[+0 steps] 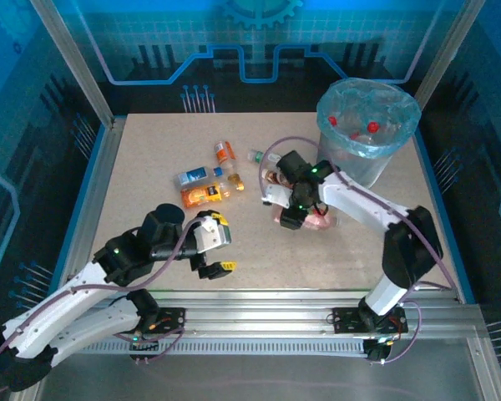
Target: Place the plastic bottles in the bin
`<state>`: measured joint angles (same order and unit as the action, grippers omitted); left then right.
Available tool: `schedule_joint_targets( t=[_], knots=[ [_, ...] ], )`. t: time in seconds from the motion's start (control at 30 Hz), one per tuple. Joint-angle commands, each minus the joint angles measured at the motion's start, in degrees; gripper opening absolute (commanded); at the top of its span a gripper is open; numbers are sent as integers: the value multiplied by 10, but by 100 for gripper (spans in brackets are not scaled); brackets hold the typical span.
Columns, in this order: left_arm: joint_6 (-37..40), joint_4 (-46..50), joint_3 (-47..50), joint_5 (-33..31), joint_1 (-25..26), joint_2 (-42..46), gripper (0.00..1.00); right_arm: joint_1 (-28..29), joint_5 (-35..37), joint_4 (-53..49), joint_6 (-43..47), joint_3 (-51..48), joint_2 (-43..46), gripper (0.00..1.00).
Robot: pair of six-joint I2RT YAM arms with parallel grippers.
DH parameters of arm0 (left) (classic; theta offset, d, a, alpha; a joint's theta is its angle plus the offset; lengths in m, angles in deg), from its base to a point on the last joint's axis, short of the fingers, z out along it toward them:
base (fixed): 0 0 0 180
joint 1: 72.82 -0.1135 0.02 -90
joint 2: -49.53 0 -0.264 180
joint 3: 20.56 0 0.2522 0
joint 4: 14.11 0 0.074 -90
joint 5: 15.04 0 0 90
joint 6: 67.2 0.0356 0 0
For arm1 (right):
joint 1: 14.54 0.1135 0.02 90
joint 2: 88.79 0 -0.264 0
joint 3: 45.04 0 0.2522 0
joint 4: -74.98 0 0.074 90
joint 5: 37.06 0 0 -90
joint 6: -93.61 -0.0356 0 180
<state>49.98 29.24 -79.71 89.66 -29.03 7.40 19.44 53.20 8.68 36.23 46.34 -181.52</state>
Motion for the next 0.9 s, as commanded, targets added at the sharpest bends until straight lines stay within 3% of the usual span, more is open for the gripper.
schedule_joint_targets(
  t=[0.0, 0.1, 0.27, 0.47, 0.57, 0.73, 0.87],
  knots=[
    [8, -53, -38, 14, 5, 11, 99, -18, -95, -18, -35, 72, 65, 55],
    [-17, -94, -52, 19, 6, 11, 99, -35, -138, 6, -55, 142, 95, 54],
    [-57, -186, -54, 20, 5, 0, 99, -67, -120, 89, -105, 260, 94, 53],
    [-87, -216, -80, 5, 5, -40, 99, -85, 18, 162, -151, 381, 30, 54],
    [-100, -225, -81, 2, 6, -48, 99, -116, 55, 170, -198, 430, -12, 53],
    [-102, -223, -81, -9, 7, -51, 99, -164, 124, 138, -301, 529, -93, 51],
    [-105, -203, -84, -30, 9, -41, 99, -173, 233, 96, -322, 605, -142, 52]
  ],
)
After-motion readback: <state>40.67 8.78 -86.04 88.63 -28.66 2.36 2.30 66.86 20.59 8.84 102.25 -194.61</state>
